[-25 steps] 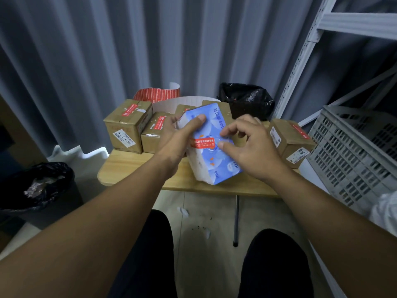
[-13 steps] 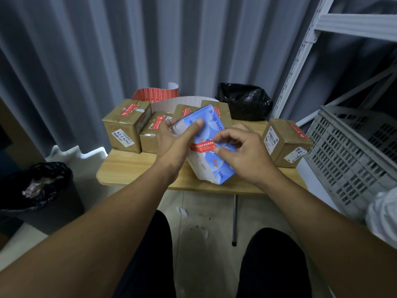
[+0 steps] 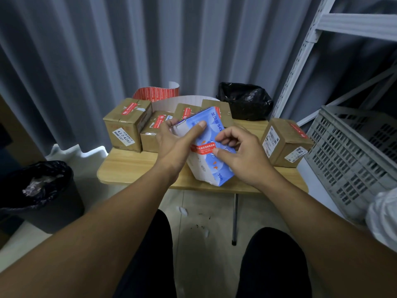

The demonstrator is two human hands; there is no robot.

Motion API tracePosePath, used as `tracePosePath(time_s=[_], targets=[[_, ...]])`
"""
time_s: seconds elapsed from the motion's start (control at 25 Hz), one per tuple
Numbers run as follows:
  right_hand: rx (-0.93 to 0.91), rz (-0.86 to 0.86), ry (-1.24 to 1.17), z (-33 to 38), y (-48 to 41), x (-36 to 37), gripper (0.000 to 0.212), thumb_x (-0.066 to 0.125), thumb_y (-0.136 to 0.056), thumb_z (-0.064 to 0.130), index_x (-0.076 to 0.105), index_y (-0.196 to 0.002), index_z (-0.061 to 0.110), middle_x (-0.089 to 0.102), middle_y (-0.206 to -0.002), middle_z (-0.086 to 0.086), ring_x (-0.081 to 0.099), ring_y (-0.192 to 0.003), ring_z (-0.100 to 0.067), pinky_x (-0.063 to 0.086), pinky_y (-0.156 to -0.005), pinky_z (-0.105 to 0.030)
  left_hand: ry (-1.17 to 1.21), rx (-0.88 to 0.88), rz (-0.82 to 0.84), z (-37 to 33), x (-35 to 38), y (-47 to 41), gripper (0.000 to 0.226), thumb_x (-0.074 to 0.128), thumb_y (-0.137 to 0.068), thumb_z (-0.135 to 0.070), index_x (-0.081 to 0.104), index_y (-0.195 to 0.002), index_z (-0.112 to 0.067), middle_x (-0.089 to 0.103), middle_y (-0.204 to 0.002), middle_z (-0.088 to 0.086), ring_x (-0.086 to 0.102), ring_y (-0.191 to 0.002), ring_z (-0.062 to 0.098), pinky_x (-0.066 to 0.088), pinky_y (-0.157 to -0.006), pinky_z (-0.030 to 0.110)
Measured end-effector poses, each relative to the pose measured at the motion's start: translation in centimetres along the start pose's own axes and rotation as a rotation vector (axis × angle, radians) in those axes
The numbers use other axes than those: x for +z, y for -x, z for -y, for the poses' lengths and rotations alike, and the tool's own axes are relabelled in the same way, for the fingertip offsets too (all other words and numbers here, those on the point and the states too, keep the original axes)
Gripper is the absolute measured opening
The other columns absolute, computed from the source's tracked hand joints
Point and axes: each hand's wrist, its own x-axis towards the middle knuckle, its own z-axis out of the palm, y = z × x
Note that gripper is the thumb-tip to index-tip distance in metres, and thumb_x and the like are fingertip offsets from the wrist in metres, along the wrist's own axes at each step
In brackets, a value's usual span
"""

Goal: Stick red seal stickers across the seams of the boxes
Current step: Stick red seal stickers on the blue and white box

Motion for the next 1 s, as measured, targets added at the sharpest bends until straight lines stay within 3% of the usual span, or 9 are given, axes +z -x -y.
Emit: tracePosePath(time_s=[0.16,0.44,0.56,0.72,1.0], targets=[[0.015,-0.003,0.05,-0.3,0.0,0.3,0.031,0.078,-0.081,0.004,0.063,-0.081,0.031,0.056,-0.089,0.012,0.054,-0.085,-0.01,0.042,-0.078,-0.018,-0.019,0.003,-0.003,0.1,0.0,0.2,0.09,0.087,-0.037,-0.079,0.049,-0.112,-0.048,0.052,-0.137,0.002,0.064,-0.119,0.019,0.053,-0.1,0.052],[0.087,0.001,0.027,0.0,-0.2,0.3,0.024,0.076,-0.083,0.004,0.059,-0.079,0.022,0.057,-0.085,0.008,0.05,-0.069,-0.001,0.04,-0.068,-0.013,-0.06,0.03,-0.012,-0.1,0.0,0.8,0.092,0.084,-0.034,-0.083,0.048,-0.111,-0.048,0.049,-0.136,0.003,0.061,-0.12,0.018,0.052,-0.101,0.049],[0.075,0.0,0.016,-0.2,0.1,0.4,0.022,0.078,-0.081,0.003,0.063,-0.084,0.019,0.057,-0.088,0.005,0.05,-0.072,-0.001,0.041,-0.07,-0.011,-0.099,0.05,-0.028,-0.2,0.1,1.1,0.096,0.081,-0.034,-0.084,0.048,-0.114,-0.044,0.049,-0.136,0.002,0.06,-0.12,0.015,0.052,-0.103,0.045],[0.085,-0.001,0.054,0.1,0.2,0.3,0.022,0.079,-0.081,0.007,0.064,-0.077,0.022,0.055,-0.088,0.007,0.052,-0.07,0.001,0.039,-0.07,-0.01,-0.118,0.051,-0.03,-0.4,0.2,1.5,0.101,0.082,-0.035,-0.084,0.048,-0.119,-0.04,0.049,-0.136,0.002,0.059,-0.12,0.014,0.051,-0.104,0.043],[0.199,0.056,0.124,0.7,0.1,0.3,0.018,0.071,-0.085,0.011,0.06,-0.074,0.019,0.055,-0.09,0.004,0.051,-0.065,-0.005,0.043,-0.068,-0.024,-0.213,0.084,-0.036,-1.5,0.4,2.6,0.09,0.081,-0.05,-0.069,0.047,-0.125,-0.034,0.043,-0.134,-0.002,0.048,-0.12,0.005,0.044,-0.109,0.035]])
